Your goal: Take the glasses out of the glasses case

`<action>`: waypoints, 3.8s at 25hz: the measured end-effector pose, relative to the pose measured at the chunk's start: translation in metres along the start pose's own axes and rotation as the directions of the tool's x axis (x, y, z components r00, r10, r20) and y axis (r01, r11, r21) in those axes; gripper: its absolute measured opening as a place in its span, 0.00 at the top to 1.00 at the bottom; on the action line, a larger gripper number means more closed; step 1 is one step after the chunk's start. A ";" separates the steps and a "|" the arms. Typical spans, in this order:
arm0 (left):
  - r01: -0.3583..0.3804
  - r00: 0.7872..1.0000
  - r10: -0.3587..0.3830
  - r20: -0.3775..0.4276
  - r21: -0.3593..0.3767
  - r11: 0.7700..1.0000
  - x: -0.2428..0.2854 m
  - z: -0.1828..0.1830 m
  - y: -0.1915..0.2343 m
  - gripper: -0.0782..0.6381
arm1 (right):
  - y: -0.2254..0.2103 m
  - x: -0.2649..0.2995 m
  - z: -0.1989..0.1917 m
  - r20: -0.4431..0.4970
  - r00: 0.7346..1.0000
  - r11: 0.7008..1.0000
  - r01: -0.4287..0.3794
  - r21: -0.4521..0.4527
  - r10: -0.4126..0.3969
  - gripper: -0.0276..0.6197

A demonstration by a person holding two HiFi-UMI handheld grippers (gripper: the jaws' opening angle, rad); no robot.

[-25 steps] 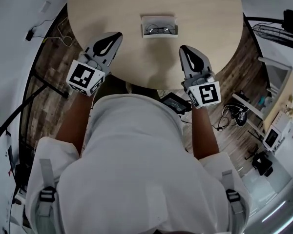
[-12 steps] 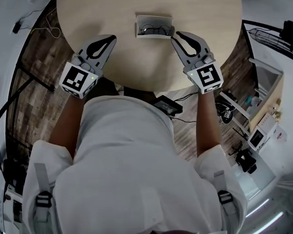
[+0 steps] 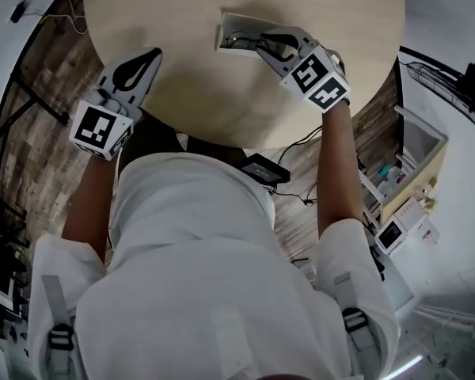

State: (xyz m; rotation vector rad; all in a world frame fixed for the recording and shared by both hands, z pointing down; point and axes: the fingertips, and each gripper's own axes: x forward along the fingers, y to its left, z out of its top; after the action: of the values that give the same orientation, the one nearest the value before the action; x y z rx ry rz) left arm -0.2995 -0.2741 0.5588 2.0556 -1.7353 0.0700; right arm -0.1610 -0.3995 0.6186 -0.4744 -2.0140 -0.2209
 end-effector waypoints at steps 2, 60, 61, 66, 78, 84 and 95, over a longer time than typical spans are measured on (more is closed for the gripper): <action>-0.009 1.000 0.009 -0.005 -0.012 1.000 -0.007 -0.009 0.000 0.87 | 0.002 0.009 -0.003 -0.067 0.997 1.000 -0.027 -0.015 0.026 0.81; 0.212 0.957 -0.246 0.154 0.208 0.955 -0.058 0.124 0.010 0.87 | 0.030 -0.213 0.142 0.407 0.675 0.781 0.455 0.428 -0.616 0.91; 0.217 0.953 -0.256 0.163 0.220 0.951 -0.059 0.133 0.001 0.87 | 0.039 -0.231 0.146 0.443 0.628 0.765 0.461 0.451 -0.640 0.91; 0.244 0.930 -0.308 0.201 0.289 0.926 -0.070 0.168 -0.051 0.87 | 0.099 -0.323 0.144 0.564 0.343 0.657 0.467 0.592 -0.752 0.91; 0.317 0.878 -0.420 0.230 0.379 0.870 -0.150 0.183 -0.215 0.87 | 0.315 -0.404 0.063 0.482 -0.079 0.395 0.465 0.792 -0.873 0.90; 0.333 0.873 -0.438 0.212 0.396 0.856 -0.199 0.140 -0.287 0.87 | 0.419 -0.382 0.016 0.404 -0.098 0.327 0.430 0.842 -0.910 0.91; 0.373 0.878 -0.458 0.137 0.403 0.836 -0.268 0.081 -0.348 0.87 | 0.513 -0.332 -0.022 0.311 -0.084 0.258 0.377 0.890 -0.947 0.91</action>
State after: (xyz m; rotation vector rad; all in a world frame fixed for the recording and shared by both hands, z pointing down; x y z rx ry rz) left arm -0.0452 -0.0172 0.2953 2.7821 -1.4260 0.0211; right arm 0.2090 -0.0208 0.3130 1.4343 -3.0218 0.0243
